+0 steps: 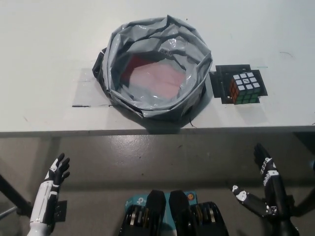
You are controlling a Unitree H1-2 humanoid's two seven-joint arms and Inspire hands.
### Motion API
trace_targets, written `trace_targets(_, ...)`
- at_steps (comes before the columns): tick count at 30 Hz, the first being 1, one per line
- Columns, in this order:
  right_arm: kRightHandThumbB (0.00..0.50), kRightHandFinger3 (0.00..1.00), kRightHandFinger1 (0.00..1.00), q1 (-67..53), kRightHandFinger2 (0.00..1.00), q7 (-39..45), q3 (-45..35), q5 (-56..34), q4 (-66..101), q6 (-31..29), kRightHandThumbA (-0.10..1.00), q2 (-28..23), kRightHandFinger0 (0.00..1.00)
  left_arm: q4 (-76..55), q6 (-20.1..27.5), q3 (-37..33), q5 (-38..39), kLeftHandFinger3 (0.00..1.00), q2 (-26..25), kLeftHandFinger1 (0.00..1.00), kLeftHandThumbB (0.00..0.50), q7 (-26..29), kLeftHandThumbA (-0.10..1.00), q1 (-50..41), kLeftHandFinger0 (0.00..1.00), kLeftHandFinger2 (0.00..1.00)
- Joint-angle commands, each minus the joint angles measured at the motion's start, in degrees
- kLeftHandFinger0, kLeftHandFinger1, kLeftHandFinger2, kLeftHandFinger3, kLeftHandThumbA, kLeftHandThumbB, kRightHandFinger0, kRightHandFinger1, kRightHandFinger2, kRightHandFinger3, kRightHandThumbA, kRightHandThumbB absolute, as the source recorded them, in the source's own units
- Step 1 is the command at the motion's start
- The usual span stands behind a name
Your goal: Use the right hand to pick up a rubix's cube and place it into a plastic bag and lift the bag
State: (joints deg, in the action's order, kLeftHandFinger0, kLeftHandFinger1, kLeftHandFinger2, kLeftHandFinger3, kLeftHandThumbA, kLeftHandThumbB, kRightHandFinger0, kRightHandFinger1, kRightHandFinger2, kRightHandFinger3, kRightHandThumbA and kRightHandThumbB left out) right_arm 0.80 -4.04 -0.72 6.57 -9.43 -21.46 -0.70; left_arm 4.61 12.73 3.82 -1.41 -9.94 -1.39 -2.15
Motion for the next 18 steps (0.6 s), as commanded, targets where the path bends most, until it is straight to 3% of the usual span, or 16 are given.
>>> trace_targets(1, 0.260, 1.00, 1.00, 2.2, 1.00, -12.9, -1.9, 18.4, 7.3, -5.2, 0.84, 3.2, 1.00, -3.3, 2.6, -0.9, -2.0, 1.00, -0.9, 1.00, 0.169, -0.6, 1.00, -0.7, 1.00, 1.00)
trace_targets(3, 0.307, 1.00, 1.00, 4.0, 1.00, -12.7, -2.0, 19.5, 9.3, -3.4, 0.80, 3.1, 1.00, -3.8, 2.3, -1.1, -2.1, 1.00, -0.8, 1.00, 0.193, -0.7, 1.00, -1.0, 1.00, 1.00)
trace_targets(10, 0.339, 1.00, 1.00, 13.0, 1.00, -11.4, -3.3, 19.9, 12.3, 5.7, 0.69, 2.3, 1.00, -4.1, 2.3, -1.7, -2.4, 1.00, -0.6, 1.00, 0.227, -0.7, 1.00, -1.9, 1.00, 1.00)
trace_targets(12, 0.354, 1.00, 1.00, 15.9, 1.00, -11.7, -3.6, 19.8, 10.7, 7.0, 0.69, 1.9, 1.00, -4.1, 2.8, -1.9, -2.7, 1.00, -0.8, 1.00, 0.228, -0.7, 1.00, -2.0, 1.00, 1.00)
trace_targets(16, 0.321, 1.00, 1.00, 21.2, 1.00, -12.7, -4.2, 19.6, 5.7, 8.1, 0.73, 1.0, 1.00, -4.1, 2.8, -2.0, -2.4, 1.00, -0.8, 1.00, 0.237, -0.8, 1.00, -1.8, 1.00, 1.00)
trace_targets(18, 0.338, 1.00, 1.00, 23.0, 1.00, -13.3, -4.6, 19.1, 3.1, 8.8, 0.76, 0.8, 1.00, -4.4, 2.5, -2.0, -2.0, 1.00, -0.7, 1.00, 0.239, -0.9, 1.00, -2.0, 1.00, 1.00)
